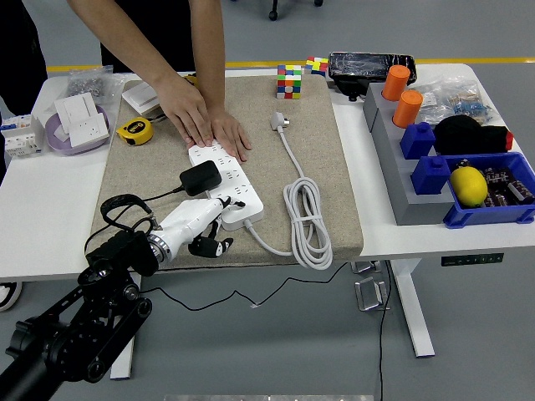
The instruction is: Pick up the plug,place it near the board,insert it into the board,press the button
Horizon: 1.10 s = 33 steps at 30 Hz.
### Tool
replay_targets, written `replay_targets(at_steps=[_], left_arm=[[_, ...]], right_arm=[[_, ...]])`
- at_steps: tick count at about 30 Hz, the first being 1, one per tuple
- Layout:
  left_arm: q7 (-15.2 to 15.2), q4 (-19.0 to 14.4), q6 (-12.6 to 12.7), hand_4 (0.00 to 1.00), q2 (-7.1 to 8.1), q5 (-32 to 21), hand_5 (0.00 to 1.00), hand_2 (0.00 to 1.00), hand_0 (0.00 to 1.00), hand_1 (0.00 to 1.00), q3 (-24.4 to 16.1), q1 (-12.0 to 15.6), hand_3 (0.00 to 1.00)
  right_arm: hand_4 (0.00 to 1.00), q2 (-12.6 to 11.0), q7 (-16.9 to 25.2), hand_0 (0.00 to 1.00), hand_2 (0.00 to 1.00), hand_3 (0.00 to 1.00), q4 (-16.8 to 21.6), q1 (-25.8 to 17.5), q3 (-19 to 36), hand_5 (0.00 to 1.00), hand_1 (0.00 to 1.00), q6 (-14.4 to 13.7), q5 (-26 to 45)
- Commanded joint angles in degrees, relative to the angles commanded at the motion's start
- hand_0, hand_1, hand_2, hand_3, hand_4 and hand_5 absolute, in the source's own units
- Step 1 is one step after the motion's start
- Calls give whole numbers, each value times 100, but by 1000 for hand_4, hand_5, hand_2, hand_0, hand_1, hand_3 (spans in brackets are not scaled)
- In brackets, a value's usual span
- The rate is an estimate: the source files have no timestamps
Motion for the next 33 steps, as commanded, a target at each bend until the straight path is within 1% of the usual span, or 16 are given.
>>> replay_targets(at_steps=[6, 14, 27, 33], left_arm=[[-14, 142, 27, 645, 3, 0, 2, 167, 145, 2, -33, -14, 879], [-10, 165, 16, 644, -6, 0, 2, 167, 144, 2, -50, -18, 879], [3, 282, -33, 644, 14, 0, 2, 167, 142, 2, 54, -50, 872], [-26, 241, 49, 646, -14, 0, 2, 168, 143, 2, 15, -19, 872]], right_arm=[[998, -8, 0, 998, 801, 815, 5, 5, -9, 998, 871, -3, -4], [998, -13, -4, 998, 800, 815, 4, -6, -25, 998, 872, -1, 2], [998, -15, 19, 998, 799, 815, 2, 6, 36, 998, 872, 18, 75], [998, -11, 16, 998, 799, 815, 1, 14, 45, 998, 871, 8, 59]])
